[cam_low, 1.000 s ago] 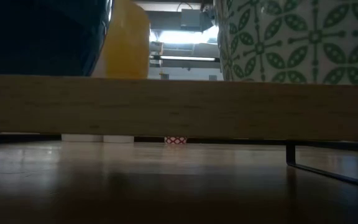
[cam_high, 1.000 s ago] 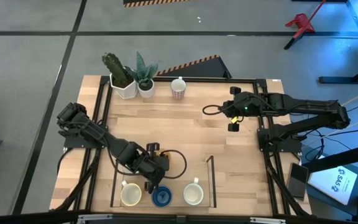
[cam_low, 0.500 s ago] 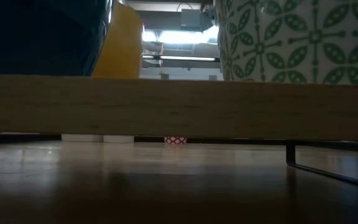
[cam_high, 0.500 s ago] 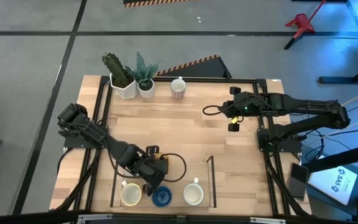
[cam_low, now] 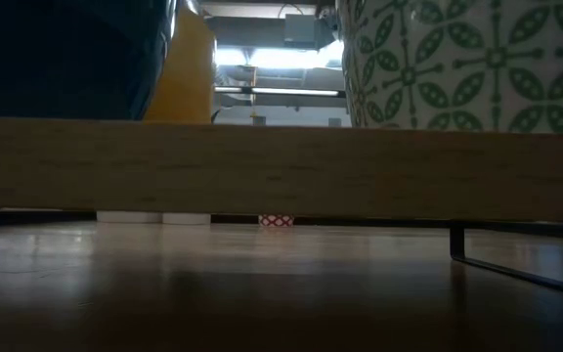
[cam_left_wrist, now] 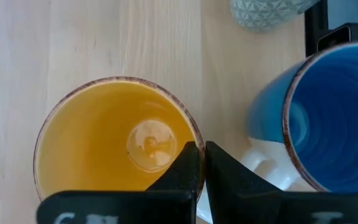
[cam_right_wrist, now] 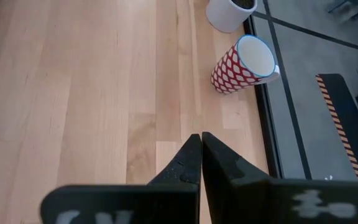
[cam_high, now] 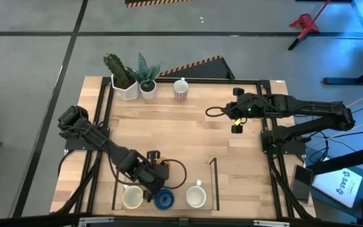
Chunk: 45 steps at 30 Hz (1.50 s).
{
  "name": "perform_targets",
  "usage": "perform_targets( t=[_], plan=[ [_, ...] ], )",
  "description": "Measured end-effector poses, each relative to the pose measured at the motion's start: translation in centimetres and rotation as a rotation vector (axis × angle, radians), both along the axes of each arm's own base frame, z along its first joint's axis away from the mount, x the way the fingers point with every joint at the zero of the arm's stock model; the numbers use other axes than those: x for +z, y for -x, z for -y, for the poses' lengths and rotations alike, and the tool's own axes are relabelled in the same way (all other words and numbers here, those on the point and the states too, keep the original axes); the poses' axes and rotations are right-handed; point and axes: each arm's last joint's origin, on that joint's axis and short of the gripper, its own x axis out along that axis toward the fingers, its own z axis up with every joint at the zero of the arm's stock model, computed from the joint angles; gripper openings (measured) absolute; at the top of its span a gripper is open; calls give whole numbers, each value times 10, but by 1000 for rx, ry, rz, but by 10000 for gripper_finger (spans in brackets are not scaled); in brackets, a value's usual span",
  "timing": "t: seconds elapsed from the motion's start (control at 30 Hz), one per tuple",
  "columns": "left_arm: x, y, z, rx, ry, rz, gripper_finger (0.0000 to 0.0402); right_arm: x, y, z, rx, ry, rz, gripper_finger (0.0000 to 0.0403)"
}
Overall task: Place coffee mugs
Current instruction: Put the yellow mug on the shelf, then put the red patterned cup on the shelf
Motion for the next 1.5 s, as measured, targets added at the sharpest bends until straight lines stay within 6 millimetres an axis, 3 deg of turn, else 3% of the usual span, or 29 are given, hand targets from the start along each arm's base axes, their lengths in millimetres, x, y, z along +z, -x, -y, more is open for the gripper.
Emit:
perform_targets(
  t=[0.37, 0.83, 1.13, 1.27, 1.4, 1.5],
  plan=[
    [0, 0, 0, -19, -4, -3, 7, 0, 0, 0, -1, 1, 2, 0],
    [3, -2, 0, -22, 2, 7, 112, 0, 0, 0, -1, 1, 2, 0],
    [42, -2, -10, -18, -18, -11, 130, 0, 0, 0, -1, 2, 2, 0],
    [70, -1, -21, -49, -52, -14, 130, 0, 0, 0, 1, 4, 1, 0],
    [106, -8, -49, -16, -229, 100, 130, 0, 0, 0, -5, 10, 1, 0],
    [128, -21, -88, 30, -369, 174, 130, 1, 0, 1, -22, 24, 1, 0]
  ],
)
